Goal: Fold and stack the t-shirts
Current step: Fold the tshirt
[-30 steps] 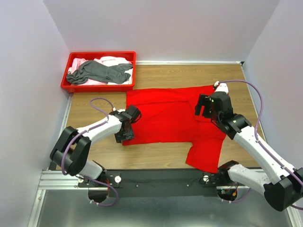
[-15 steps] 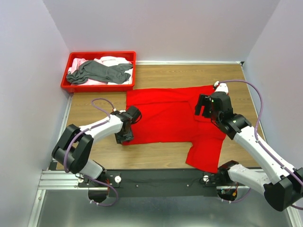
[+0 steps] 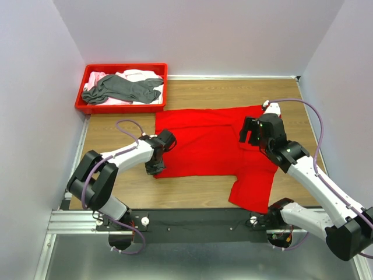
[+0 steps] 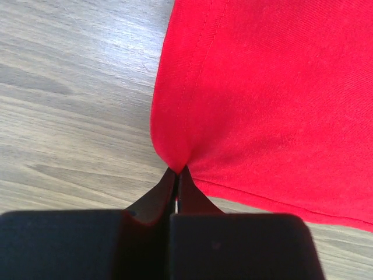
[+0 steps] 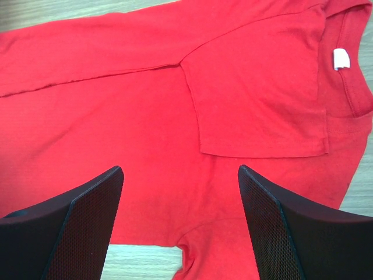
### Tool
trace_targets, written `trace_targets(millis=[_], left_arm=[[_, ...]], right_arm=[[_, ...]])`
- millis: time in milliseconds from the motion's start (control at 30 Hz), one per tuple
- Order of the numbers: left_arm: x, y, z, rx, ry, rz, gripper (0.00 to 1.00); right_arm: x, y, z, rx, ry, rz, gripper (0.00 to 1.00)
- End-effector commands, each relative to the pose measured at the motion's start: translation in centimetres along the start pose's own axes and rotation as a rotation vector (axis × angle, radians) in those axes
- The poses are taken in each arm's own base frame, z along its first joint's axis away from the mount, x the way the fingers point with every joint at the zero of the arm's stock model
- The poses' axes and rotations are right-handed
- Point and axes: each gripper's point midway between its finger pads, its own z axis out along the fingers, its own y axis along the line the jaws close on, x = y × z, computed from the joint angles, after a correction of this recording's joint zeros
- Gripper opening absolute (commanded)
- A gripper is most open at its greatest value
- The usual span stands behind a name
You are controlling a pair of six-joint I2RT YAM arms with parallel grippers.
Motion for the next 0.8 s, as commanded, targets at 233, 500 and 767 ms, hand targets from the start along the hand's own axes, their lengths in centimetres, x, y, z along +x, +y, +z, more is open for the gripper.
trace_targets(millis=[233,500,767], left_arm=[[-1.6,-0.6,-1.8,0.034,-0.062,-0.005,0.00],[-3.7,-2.3,-3.5,0.163,-0.176,0.015,0.00],[-3.8,-3.5,-3.2,0.268,-0.230,0.092,0.00]], right_arm=[[3.8,-2.4,0.2,0.114,0.140,0.062,0.99],[9.7,-9.9,1.2,0.268,0.402,0.354,0.96],[13.2,-17.2,0.3,0.542,0.518,0.636,0.67]])
